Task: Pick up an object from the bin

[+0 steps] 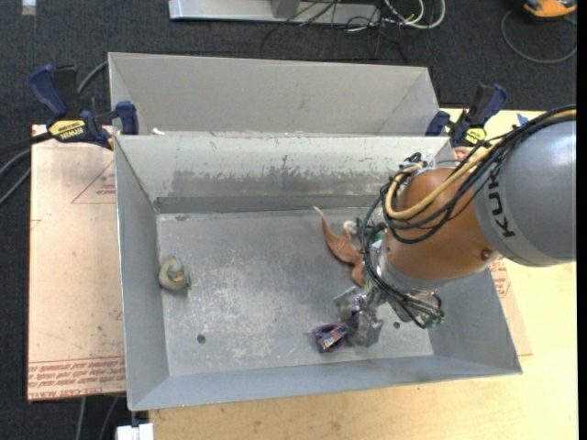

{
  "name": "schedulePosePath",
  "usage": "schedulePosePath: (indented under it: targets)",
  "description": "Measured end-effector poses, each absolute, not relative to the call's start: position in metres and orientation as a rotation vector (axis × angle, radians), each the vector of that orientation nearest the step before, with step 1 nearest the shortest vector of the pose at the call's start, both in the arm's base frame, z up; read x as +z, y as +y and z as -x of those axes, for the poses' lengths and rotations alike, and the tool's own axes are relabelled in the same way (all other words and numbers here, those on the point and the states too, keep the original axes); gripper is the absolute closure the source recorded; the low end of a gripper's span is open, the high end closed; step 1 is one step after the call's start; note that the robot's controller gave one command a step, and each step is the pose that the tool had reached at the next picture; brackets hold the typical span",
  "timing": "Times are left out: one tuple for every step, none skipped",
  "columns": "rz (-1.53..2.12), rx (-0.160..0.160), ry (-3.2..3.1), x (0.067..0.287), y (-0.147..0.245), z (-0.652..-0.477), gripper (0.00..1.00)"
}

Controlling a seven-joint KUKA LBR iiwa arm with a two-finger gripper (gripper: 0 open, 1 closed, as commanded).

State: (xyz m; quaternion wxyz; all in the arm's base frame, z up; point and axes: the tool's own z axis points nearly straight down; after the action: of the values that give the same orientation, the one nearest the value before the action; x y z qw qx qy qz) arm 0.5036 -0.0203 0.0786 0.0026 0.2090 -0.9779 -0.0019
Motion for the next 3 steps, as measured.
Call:
schedulePosePath:
  targets:
    - [-0.648, -0.007, -3.071, 0.216, -0.013, -0.503, 1.0]
    - [-0.647, -0.007, -3.071, 0.216, -0.014, -0.503, 1.0]
    - [-0.582, -0.007, -3.089, 0.113, -0.04, -0.49, 1.0]
